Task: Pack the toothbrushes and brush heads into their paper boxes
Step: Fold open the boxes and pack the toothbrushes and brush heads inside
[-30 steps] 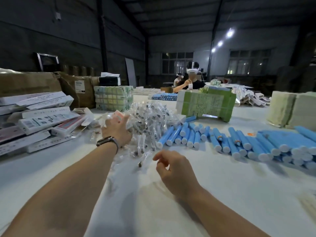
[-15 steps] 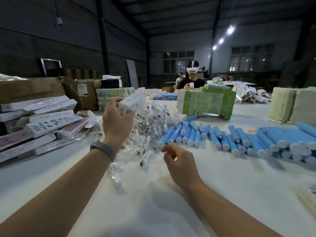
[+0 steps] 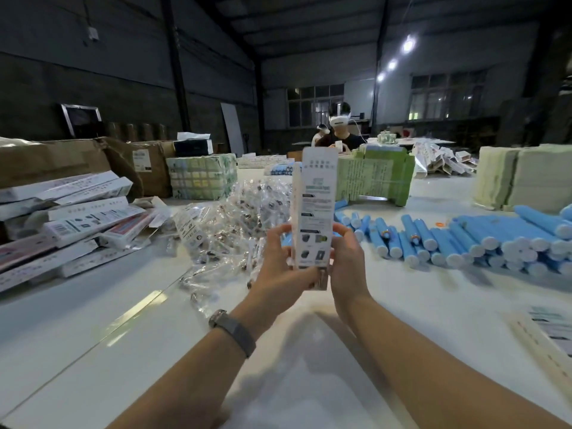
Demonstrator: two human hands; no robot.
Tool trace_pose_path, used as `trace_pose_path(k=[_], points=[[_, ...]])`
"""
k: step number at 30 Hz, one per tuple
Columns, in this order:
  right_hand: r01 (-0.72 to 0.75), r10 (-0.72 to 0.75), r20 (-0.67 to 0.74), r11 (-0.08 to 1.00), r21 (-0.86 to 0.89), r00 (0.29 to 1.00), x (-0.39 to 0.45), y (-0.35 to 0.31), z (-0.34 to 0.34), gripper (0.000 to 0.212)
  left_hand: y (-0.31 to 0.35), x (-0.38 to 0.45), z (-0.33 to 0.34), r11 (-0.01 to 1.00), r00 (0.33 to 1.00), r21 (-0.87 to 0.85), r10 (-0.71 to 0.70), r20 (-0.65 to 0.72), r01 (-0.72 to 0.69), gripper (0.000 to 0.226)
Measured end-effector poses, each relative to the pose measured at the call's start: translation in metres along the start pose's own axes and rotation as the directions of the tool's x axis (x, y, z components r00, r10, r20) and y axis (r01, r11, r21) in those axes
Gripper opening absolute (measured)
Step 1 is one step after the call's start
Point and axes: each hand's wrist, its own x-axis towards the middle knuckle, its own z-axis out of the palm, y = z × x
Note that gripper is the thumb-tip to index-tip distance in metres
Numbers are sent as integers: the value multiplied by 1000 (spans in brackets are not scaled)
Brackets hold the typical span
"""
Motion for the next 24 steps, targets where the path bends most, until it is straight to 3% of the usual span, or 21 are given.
trace_pose_path(k=[3,6,9,11,13,15,17,18,20,22,24], points=[[5,-1,103,999,-43,995,1,-8,-1,42,-4,-5,5,994,991,24,101,85,-104,75],[39,-20,227,996,-79,974,3,-13,-2,30,-3,-2,7,995,995,-19,96,-34,-97,68],[89,-25,326,979,-184,945,11,-25,-7,26,-3,0,2,993,981,53,112,-157,-105,46],[122,-22,308,944,-308,951,19,-32,-14,25,-3,-2,5,991,979,85,113,-172,-100,43],[129,-47,193,890,-437,980,31,-33,-25,21,-1,-7,10,992,984,69,117,-133,-109,50],[130,-114,68,726,-675,991,49,-31,-43,16,-1,-11,13,991,991,5,136,-2,-136,58],[82,-142,33,350,-933,989,63,-29,-65,24,-3,-15,17,991,980,2,135,147,-137,65],[53,-132,29,181,-982,991,68,-28,-78,31,-4,-16,19,992,974,13,121,190,-126,68],[-12,-84,-8,-51,-999,996,72,-27,-102,39,-4,-17,21,993,976,27,110,189,-117,65],[-81,1,-82,-151,-985,997,72,-29,-120,41,-5,-15,21,988,980,50,138,144,-146,61],[-84,55,-96,-182,-980,994,71,-28,-129,36,-7,-14,20,983,978,52,169,123,-176,60]])
